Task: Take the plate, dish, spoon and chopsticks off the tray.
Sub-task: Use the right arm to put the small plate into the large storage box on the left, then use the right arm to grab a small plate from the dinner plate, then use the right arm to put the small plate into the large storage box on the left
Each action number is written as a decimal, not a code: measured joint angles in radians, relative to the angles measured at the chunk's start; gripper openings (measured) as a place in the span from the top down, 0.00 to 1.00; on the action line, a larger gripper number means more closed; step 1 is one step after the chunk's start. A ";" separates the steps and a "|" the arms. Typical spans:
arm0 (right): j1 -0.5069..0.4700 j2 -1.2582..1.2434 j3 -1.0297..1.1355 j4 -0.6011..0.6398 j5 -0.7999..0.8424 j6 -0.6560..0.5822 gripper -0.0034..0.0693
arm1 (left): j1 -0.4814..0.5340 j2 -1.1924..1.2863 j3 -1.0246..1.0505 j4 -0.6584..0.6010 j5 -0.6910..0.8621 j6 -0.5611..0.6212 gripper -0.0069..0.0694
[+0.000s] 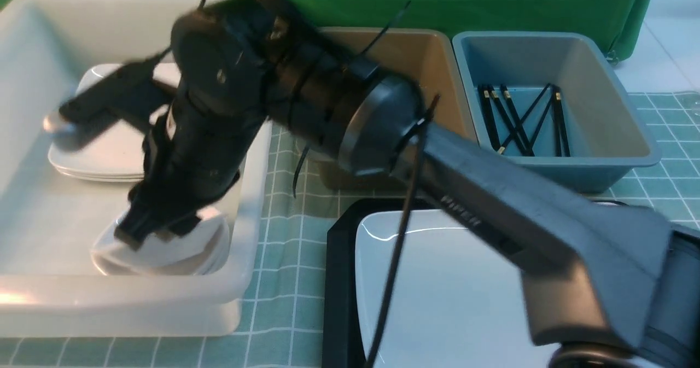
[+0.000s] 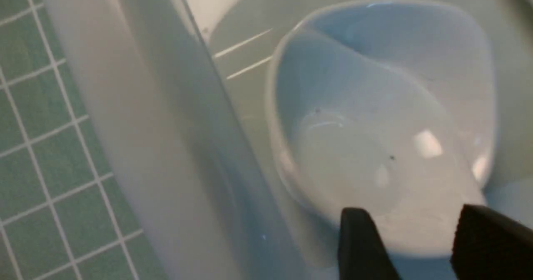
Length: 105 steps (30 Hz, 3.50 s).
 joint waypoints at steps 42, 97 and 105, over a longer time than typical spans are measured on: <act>-0.674 -0.710 1.604 -0.482 -0.502 0.180 0.17 | -0.608 0.257 0.149 -0.217 -0.208 0.151 0.90; -0.148 -0.637 0.791 -0.111 -0.487 -0.010 0.87 | -0.041 -0.040 0.149 -0.051 -0.163 -0.019 0.90; 0.008 -0.311 0.420 -0.104 -0.451 -0.028 0.87 | -0.028 -0.081 0.149 -0.064 -0.162 -0.007 0.90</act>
